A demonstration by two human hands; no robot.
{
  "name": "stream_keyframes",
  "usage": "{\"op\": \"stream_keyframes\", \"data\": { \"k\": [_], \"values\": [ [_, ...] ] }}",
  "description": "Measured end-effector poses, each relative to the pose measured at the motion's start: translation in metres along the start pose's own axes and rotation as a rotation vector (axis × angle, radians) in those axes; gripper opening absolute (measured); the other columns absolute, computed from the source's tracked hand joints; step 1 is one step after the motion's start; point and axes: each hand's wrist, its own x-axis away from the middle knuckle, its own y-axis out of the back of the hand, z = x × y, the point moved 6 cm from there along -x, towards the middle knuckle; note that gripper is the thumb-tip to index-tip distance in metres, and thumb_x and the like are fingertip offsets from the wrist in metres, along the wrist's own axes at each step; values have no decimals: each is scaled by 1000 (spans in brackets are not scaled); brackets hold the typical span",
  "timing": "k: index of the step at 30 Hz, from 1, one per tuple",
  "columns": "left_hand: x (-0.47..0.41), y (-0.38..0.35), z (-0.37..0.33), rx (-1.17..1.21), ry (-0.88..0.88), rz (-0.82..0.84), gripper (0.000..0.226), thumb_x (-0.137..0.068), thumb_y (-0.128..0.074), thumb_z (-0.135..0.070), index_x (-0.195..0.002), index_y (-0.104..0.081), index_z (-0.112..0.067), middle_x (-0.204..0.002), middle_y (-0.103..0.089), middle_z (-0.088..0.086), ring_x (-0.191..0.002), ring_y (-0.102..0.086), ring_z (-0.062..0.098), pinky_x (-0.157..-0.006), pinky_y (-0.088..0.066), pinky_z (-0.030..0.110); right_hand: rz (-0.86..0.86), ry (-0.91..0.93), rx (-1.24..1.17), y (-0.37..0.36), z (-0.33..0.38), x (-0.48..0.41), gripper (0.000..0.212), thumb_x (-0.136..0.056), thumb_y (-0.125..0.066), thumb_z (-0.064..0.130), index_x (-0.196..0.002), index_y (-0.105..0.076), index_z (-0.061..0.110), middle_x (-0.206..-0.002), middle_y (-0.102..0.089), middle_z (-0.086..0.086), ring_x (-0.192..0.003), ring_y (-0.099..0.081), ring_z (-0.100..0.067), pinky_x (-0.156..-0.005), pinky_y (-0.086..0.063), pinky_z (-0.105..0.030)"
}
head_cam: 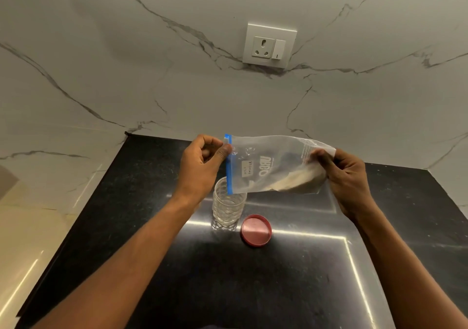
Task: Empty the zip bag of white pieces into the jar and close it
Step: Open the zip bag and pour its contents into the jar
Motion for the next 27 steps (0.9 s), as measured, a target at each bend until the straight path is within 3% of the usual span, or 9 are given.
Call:
{"op": "stream_keyframes", "data": {
  "k": [4,8,12,19,22,25,27],
  "values": [
    [4,4,9,77,22,60,27,-93,-78,-13,-117,-65,-13,-109,-80,-4,-104,-78,11,-81,-63,22,55,146,122,-6,20,-5,26,-98,-60,37,-96,-78,18,-92,-75,-12,-82,-65,-34,-75,-52,-45],
    [8,14,20,128,60,55,34,-92,-78,-5,-120,-64,-18,-114,-80,-1,-107,-78,13,-85,-63,23,92,208,325,-21,27,-10,23,-105,-54,43,-96,-70,30,-84,-67,20,-72,-59,-2,-63,-46,-18],
    [9,20,25,136,80,44,37,-93,-76,-3,-126,-62,-11,-118,-78,4,-108,-77,15,-86,-63,24,89,311,469,-35,33,-10,16,-108,-47,42,-100,-61,39,-90,-63,36,-76,-60,9,-61,-43,-5],
    [7,22,25,122,84,61,40,-93,-75,-1,-129,-60,-10,-122,-77,5,-112,-76,17,-89,-64,30,38,354,506,-35,32,-7,15,-107,-44,41,-103,-59,43,-92,-61,21,-79,-61,12,-60,-46,-6],
    [7,22,26,114,84,71,43,-92,-75,1,-130,-59,-12,-122,-77,2,-112,-76,13,-85,-63,23,30,385,545,-35,38,-5,16,-107,-43,44,-102,-58,45,-89,-61,22,-77,-61,9,-60,-46,-8],
    [6,22,28,106,89,69,48,-92,-75,2,-134,-59,-14,-119,-78,-6,-111,-75,8,-83,-61,19,14,416,571,-36,40,-6,27,-107,-43,43,-107,-66,28,-92,-64,12,-76,-61,-2,-63,-46,-12],
    [6,23,31,99,100,61,51,-92,-76,2,-136,-58,-14,-111,-80,-12,-109,-76,5,-82,-61,18,33,428,604,-37,39,-7,33,-107,-43,41,-104,-66,19,-93,-65,2,-74,-62,-16,-61,-49,-23]
  ]
}}
